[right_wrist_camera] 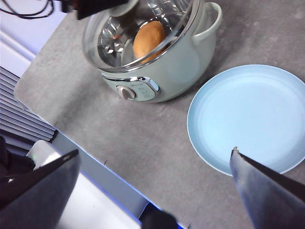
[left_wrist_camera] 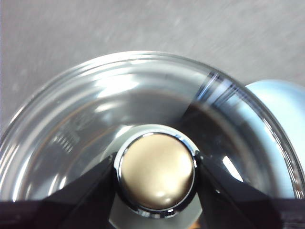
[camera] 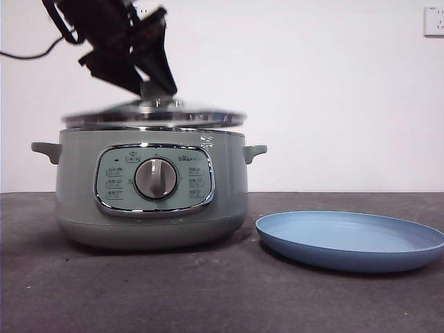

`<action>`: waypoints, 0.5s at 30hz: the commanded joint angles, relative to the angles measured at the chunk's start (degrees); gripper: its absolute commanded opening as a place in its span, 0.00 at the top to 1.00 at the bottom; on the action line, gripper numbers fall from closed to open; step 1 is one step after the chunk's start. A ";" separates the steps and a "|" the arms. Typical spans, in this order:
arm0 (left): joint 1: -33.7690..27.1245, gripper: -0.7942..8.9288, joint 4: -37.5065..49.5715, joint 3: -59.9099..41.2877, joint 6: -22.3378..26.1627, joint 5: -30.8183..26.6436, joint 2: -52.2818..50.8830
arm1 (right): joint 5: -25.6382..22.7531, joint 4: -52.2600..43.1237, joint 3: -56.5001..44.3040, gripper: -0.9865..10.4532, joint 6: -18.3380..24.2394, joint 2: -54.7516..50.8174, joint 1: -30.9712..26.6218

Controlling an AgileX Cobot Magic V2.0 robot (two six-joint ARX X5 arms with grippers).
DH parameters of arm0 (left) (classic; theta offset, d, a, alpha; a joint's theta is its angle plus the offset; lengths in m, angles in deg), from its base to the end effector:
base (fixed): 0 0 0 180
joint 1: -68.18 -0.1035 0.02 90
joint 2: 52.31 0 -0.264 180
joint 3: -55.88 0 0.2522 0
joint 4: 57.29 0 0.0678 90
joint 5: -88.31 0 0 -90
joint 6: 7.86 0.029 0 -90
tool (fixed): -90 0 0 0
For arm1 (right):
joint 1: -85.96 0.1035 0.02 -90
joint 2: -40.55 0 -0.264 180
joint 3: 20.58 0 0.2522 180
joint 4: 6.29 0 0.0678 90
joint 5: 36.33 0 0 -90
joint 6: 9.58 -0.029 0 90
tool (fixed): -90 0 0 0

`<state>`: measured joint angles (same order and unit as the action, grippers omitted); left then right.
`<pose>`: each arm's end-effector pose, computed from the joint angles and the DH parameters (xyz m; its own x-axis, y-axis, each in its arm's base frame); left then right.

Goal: Take the potato out from the steamer,put the potato on the plate,close the lid

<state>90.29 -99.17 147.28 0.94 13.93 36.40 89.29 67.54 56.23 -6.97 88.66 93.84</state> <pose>0.3122 -0.1353 0.3188 0.5902 -0.5304 -0.6086 0.6388 0.7677 -0.0496 0.1259 0.0345 0.3564 0.4882 0.6555 -0.5761 -0.5499 0.7437 0.3802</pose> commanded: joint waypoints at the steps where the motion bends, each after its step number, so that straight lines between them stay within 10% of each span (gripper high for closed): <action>1: -0.15 0.93 1.49 0.55 -1.16 0.87 -3.65 | 0.09 -2.25 -0.02 0.34 -1.60 1.18 0.24; 15: -9.25 0.93 -20.02 0.55 -2.82 -3.04 -33.31 | -8.26 -22.14 10.40 0.34 -9.92 27.23 21.49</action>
<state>81.37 -120.70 147.28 -1.48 10.69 4.77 81.57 46.08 64.82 -16.45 113.93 114.27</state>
